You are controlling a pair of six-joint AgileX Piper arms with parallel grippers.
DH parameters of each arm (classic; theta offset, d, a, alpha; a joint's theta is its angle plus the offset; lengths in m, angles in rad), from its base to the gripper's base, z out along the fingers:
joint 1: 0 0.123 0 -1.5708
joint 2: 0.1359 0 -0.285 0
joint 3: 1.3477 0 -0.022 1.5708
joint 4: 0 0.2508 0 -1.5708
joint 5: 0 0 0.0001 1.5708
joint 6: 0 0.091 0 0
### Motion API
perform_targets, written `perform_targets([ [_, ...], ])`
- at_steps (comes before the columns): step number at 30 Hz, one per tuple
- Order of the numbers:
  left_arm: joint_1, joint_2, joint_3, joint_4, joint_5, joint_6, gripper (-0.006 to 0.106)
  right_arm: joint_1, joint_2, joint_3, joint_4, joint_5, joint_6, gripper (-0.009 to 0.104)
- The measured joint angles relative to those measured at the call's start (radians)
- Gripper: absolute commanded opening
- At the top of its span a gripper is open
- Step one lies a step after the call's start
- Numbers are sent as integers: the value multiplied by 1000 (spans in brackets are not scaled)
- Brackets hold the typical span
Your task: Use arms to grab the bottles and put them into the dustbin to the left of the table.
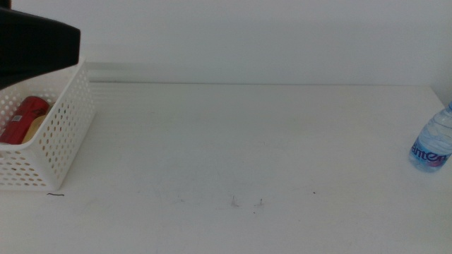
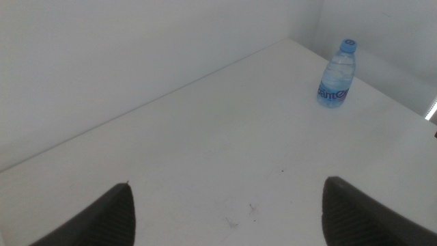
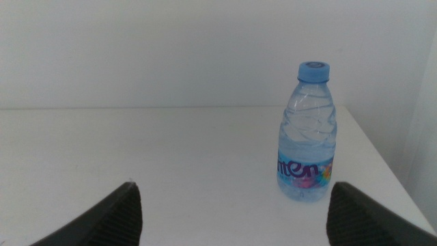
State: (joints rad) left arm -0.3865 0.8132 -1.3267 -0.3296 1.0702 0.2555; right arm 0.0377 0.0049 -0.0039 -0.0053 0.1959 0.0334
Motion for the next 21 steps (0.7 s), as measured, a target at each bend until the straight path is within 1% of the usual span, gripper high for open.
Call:
perform_targets([
  [5, 0, 0, 0, 0, 0, 0, 94, 0, 0, 0, -4, -57, 1, 86],
  [8, 0, 0, 0, 0, 0, 0, 94, 0, 0, 0, -6, -46, 26, 86],
  [12, 0, 0, 0, 0, 0, 0, 94, -6, 7, 0, -38, -34, 34, 86],
  [14, 0, 0, 0, 0, 0, 0, 94, -14, 37, 0, -60, -53, 36, 86],
  [18, 0, 0, 0, 0, 0, 0, 94, -45, 190, 0, -81, -140, 34, 86],
  [21, 0, 0, 0, 0, 0, 0, 94, -49, 373, 0, -85, -258, 26, 86],
])
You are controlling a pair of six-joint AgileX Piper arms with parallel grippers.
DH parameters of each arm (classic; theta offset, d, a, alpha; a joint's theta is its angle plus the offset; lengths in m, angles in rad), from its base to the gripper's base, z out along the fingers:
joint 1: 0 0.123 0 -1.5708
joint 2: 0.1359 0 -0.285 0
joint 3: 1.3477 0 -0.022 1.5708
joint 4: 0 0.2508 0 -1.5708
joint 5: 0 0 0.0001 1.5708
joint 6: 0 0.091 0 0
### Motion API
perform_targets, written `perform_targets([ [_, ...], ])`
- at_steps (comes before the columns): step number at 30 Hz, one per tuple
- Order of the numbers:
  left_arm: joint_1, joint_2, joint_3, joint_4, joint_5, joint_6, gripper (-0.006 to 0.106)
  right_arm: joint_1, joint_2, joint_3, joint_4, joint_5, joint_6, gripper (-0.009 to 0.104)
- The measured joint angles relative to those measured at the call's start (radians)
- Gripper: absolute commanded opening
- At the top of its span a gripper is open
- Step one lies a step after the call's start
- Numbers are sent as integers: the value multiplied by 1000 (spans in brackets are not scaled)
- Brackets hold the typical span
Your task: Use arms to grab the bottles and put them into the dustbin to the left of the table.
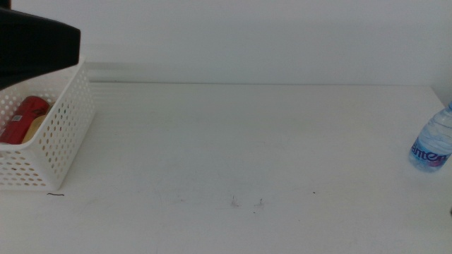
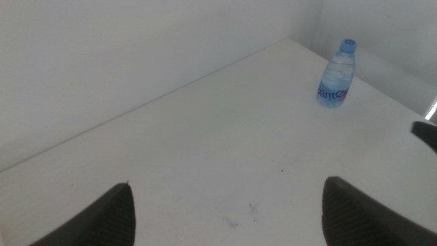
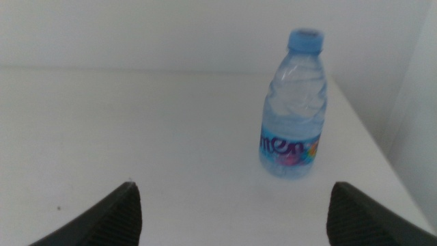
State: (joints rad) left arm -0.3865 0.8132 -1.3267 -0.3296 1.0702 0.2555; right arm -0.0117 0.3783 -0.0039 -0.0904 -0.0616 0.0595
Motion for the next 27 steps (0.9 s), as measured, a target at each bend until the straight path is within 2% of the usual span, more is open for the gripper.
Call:
perform_targets([
  [5, 0, 0, 0, 0, 0, 0, 94, 0, 386, 0, 4, -320, -4, 86],
  [11, 0, 0, 0, 0, 0, 0, 94, 0, 749, 0, 90, -658, -14, 86],
  [17, 0, 0, 0, 0, 0, 0, 94, 0, 965, -2, 167, -854, -50, 86],
  [24, 0, 0, 0, 0, 0, 0, 94, 0, 1072, -2, 183, -1028, -84, 86],
  [27, 0, 0, 0, 0, 0, 2, 94, 0, 1092, -2, 227, -1079, -114, 86],
])
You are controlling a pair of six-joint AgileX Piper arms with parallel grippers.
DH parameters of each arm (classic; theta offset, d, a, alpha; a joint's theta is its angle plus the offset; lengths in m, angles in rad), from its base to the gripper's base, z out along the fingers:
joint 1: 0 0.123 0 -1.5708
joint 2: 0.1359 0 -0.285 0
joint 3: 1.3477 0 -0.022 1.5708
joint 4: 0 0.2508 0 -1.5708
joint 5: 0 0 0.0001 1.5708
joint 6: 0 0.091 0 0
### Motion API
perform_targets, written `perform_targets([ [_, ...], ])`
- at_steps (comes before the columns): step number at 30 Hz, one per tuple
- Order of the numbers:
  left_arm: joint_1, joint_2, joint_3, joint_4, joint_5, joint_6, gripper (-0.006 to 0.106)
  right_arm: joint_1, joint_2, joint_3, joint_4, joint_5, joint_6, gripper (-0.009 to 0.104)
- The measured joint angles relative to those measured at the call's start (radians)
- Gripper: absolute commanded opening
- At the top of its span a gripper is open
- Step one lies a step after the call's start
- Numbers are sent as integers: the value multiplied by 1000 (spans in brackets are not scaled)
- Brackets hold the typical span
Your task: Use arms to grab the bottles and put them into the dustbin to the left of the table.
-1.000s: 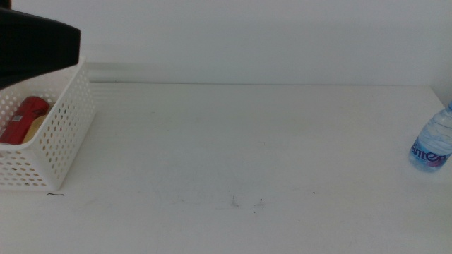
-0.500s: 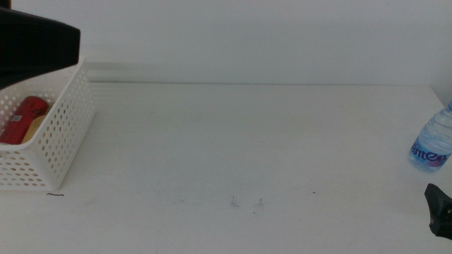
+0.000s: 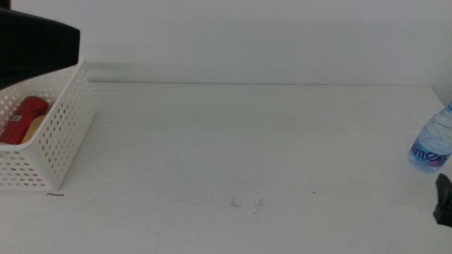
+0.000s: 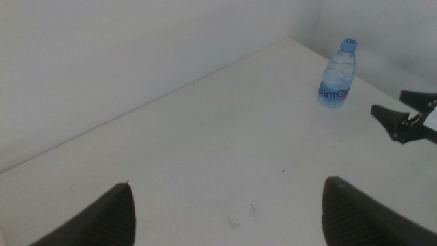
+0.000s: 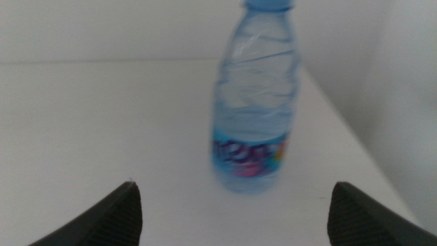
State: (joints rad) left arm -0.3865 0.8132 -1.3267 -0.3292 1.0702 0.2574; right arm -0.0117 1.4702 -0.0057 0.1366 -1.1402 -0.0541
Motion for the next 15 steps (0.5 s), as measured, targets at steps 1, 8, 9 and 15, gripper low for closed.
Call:
perform_targets([
  [1, 0, 0, 0, 0, 0, 0, 94, 0, 6, 0, 26, -15, -4, 86],
  [8, 0, 0, 0, 0, 0, 0, 94, 0, 80, -29, 108, -55, -33, 86],
  [9, 0, 0, 0, 0, 0, 0, 94, 0, 97, -40, 110, -55, -36, 86],
  [15, 0, 0, 0, 0, 0, 0, 94, 0, 199, -120, 121, -60, -38, 86],
])
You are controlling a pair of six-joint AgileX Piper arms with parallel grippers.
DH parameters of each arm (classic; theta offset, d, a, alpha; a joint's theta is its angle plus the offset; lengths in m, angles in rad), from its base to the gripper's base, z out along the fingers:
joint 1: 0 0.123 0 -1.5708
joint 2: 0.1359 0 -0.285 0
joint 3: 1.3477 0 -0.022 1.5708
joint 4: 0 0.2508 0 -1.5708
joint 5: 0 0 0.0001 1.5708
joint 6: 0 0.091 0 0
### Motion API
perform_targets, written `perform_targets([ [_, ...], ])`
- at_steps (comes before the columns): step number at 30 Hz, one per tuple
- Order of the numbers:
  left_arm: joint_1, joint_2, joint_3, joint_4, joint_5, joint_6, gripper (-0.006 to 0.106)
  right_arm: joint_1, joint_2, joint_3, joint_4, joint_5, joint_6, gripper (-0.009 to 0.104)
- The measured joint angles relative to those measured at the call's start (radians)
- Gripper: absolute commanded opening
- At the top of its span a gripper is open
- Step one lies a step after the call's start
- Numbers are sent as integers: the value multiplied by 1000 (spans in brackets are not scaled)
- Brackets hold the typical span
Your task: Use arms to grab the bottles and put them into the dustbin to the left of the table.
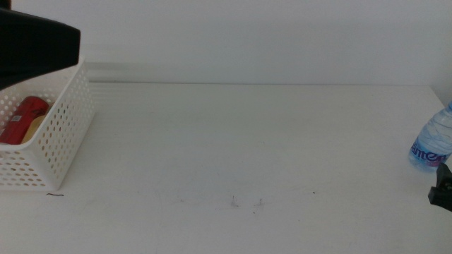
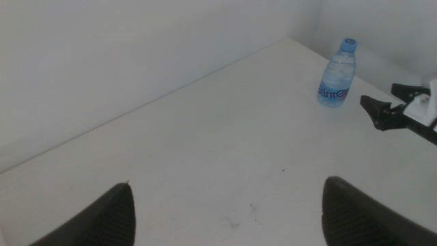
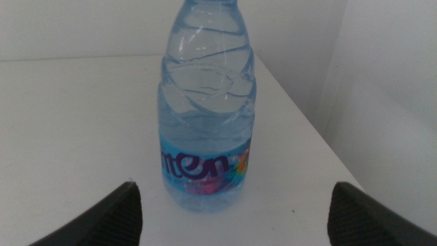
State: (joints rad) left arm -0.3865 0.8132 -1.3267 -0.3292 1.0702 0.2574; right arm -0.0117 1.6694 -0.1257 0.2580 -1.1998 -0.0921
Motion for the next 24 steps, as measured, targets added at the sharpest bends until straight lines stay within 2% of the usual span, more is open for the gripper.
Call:
perform_targets([
  [11, 0, 0, 0, 0, 0, 2, 94, 0, 177, -172, 9, -2, -25, 86],
  [18, 0, 0, 0, 0, 0, 2, 94, 0, 291, -282, 47, -5, -49, 86],
  [24, 0, 0, 0, 0, 0, 2, 94, 0, 377, -399, 51, -5, -86, 86],
])
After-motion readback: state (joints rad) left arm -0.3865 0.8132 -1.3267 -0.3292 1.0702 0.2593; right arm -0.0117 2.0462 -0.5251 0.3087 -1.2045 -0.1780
